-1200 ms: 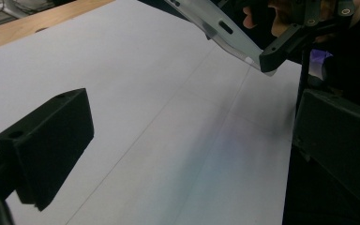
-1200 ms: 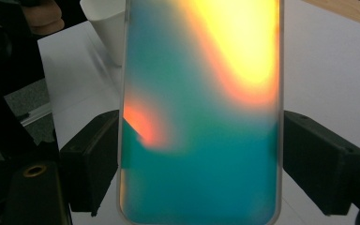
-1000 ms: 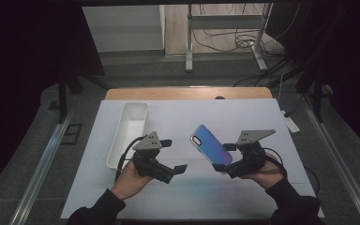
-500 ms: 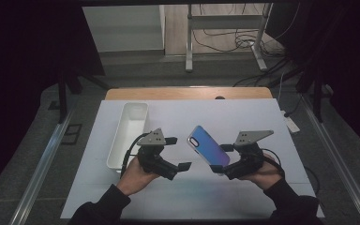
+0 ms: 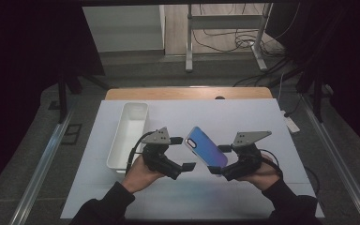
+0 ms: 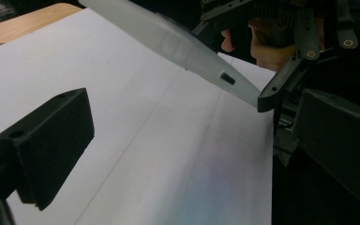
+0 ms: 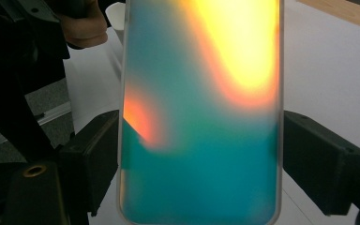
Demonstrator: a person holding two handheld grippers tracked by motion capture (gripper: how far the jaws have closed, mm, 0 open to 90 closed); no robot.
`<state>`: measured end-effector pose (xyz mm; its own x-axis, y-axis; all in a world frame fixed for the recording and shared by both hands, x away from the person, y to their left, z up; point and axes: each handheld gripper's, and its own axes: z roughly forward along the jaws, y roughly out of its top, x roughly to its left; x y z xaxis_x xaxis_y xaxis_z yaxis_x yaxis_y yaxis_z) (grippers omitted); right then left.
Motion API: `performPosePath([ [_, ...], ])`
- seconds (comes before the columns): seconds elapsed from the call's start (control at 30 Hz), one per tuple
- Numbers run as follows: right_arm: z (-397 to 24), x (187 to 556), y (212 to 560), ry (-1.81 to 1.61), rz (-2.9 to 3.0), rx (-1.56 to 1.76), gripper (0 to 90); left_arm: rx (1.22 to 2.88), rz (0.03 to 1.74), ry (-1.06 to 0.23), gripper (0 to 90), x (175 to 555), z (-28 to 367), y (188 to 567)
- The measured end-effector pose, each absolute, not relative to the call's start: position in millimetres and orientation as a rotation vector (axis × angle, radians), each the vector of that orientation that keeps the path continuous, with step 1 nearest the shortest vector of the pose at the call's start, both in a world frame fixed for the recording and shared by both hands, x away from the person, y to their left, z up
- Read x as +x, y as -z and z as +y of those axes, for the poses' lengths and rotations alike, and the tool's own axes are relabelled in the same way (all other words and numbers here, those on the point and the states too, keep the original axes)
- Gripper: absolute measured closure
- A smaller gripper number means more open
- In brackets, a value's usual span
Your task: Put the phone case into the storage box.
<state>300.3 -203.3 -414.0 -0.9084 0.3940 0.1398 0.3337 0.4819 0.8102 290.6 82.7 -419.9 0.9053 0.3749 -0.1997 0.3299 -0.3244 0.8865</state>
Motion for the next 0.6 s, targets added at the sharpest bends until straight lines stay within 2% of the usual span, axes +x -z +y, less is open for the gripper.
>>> performPosePath([
  [0.2, -201.6, 299.5, 413.5, -1.433, 2.65, 0.642, 17.4, 1.95, 0.491, -0.045, 3.9, 291.9, 78.2, 419.4],
  [0.33, -201.5, 299.3, 413.9, -1.434, 2.649, 0.64, 17.4, 1.957, 0.475, -0.032, 16.6, 291.7, 78.4, 419.2],
  [0.37, -201.5, 299.3, 414.0, -1.434, 2.65, 0.64, 17.4, 1.958, 0.467, -0.021, 16.6, 291.5, 79.0, 419.2],
  [0.43, -201.2, 299.1, 414.4, -1.43, 2.653, 0.636, 17.3, 1.962, 0.465, -0.013, 22.9, 291.1, 79.9, 418.9],
  [0.6, -201.2, 299.1, 414.8, -1.428, 2.655, 0.631, 17.4, 1.953, 0.461, 0.018, 42.8, 291.3, 83.0, 418.4],
])
